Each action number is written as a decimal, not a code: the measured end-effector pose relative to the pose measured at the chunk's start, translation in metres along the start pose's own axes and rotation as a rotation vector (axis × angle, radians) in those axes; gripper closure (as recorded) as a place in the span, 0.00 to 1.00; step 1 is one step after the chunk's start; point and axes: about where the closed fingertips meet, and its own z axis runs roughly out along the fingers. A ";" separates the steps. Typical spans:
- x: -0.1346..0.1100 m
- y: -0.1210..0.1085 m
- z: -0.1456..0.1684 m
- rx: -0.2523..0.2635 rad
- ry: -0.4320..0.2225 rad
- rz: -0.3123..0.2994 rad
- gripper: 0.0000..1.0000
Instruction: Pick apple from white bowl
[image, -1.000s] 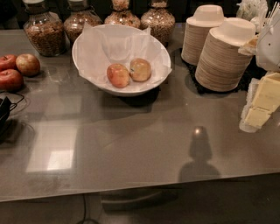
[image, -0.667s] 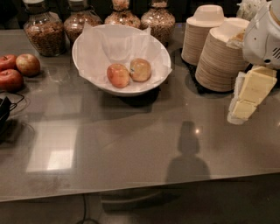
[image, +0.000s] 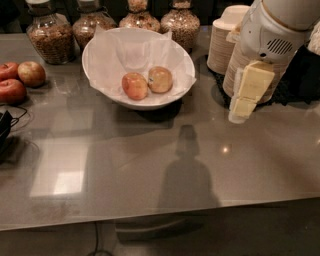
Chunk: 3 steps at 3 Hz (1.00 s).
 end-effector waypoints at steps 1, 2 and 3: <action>0.000 0.000 0.000 0.000 0.000 0.000 0.00; -0.013 -0.014 0.008 0.011 -0.055 -0.003 0.00; -0.047 -0.043 0.027 -0.032 -0.178 0.014 0.00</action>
Offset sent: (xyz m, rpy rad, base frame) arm 0.0663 0.0432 -0.0013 0.1961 -0.0634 0.0644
